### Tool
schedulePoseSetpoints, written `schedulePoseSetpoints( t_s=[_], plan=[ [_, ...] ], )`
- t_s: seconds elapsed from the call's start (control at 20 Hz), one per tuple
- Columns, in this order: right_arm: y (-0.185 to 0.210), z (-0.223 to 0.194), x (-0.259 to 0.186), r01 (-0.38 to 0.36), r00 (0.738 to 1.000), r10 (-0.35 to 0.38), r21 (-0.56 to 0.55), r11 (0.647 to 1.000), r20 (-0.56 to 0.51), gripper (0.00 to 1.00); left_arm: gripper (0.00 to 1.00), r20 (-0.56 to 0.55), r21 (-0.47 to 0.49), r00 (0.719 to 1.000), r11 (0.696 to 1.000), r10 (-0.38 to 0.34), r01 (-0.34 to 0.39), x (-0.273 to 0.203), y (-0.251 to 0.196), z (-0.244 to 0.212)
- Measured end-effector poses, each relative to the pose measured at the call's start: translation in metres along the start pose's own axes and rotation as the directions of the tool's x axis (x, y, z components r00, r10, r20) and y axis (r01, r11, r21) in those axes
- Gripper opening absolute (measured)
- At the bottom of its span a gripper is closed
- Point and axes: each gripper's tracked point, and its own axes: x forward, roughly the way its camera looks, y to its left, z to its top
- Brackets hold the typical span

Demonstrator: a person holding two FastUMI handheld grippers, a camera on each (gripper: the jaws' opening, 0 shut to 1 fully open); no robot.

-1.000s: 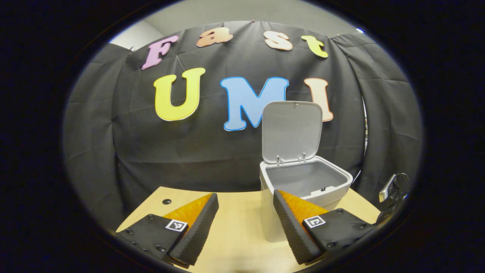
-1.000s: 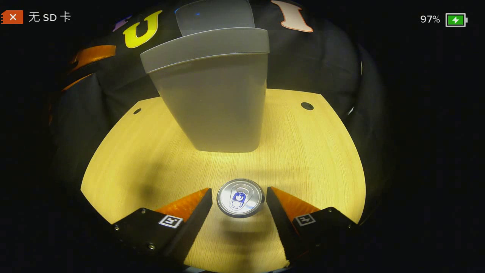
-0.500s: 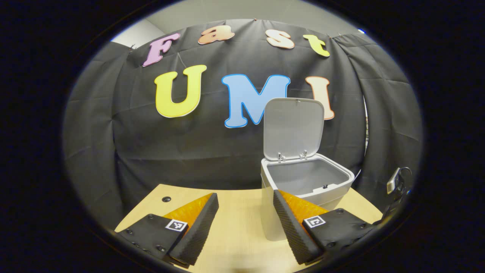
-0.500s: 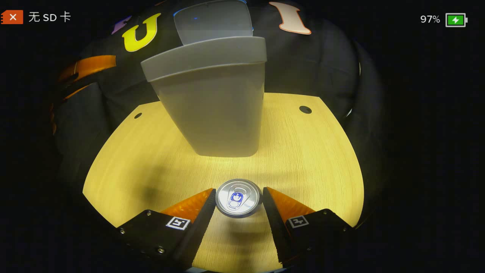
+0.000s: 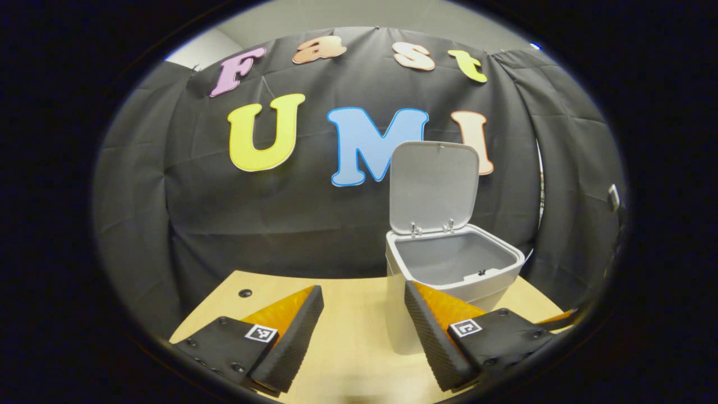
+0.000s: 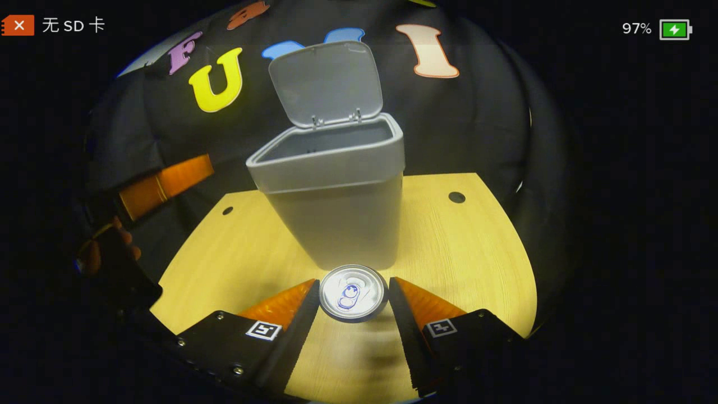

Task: Press the lid of the desktop garbage bin to open it, pick up the crumpled paper on the desktop and throw it into the bin, then pick up the pop can on the desktop and drop it into the bin, and finally close the garbage bin lid.

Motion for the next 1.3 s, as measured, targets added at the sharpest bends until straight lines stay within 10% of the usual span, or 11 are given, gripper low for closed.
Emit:
schedulePoseSetpoints(
  t_s=[0.75, 1.3],
  plan=[
    [0.047, 0.142, -0.078, -0.156, 0.931, 0.126, 0.063, 0.986, 0.343, 0.78, 0.96, -0.010, -0.010, 1.000, 1.000, 0.013, -0.013, -0.001, 0.008, -0.004],
    [0.036, 0.219, -0.079, -0.129, 0.869, 0.100, 0.026, 0.991, 0.485, 0.78, 0.96, -0.031, -0.019, 0.999, 0.999, 0.035, -0.036, -0.008, 0.019, -0.013]
  ],
)
